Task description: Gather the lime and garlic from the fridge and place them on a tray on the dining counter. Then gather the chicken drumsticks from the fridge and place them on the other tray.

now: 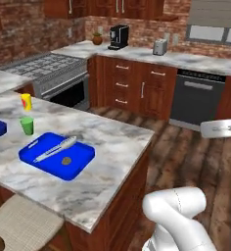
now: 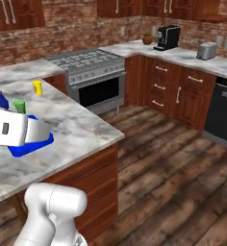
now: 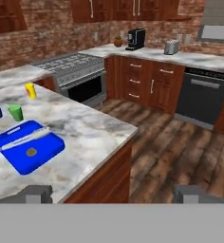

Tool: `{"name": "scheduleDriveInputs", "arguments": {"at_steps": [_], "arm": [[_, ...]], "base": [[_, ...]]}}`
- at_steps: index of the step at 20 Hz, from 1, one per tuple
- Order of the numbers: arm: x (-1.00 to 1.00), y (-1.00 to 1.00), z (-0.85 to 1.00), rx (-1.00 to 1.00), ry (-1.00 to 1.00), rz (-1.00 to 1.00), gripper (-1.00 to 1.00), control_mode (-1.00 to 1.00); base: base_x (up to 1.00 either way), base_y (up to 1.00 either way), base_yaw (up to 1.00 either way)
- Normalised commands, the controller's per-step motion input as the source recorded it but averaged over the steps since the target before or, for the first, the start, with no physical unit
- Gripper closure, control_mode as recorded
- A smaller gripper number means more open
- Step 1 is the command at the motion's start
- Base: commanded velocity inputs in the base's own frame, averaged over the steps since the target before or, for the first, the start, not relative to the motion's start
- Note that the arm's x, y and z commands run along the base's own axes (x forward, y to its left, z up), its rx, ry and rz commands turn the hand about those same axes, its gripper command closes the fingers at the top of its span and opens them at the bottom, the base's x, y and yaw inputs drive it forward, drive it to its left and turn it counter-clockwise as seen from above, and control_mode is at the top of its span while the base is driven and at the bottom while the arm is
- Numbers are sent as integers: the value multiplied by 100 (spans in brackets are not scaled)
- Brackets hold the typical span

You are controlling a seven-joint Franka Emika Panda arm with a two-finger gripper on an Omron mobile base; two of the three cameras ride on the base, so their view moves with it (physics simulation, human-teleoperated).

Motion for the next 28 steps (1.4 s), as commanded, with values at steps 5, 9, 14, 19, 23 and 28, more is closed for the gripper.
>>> {"name": "scheduleDriveInputs", "arguments": {"at_steps": [5, 9, 14, 19, 23, 28], "arm": [[0, 0, 0, 0, 0, 0, -100, 100], [0, 0, 0, 0, 0, 0, -100, 100], [0, 0, 0, 0, 0, 0, -100, 100], [0, 0, 0, 0, 0, 0, -100, 100], [0, 0, 0, 0, 0, 0, -100, 100], [0, 0, 0, 0, 0, 0, -100, 100]], "base": [[0, 0, -100], [0, 0, -100], [0, -12, -99], [4, -14, -90], [33, -24, -75], [48, -16, -68]]}}
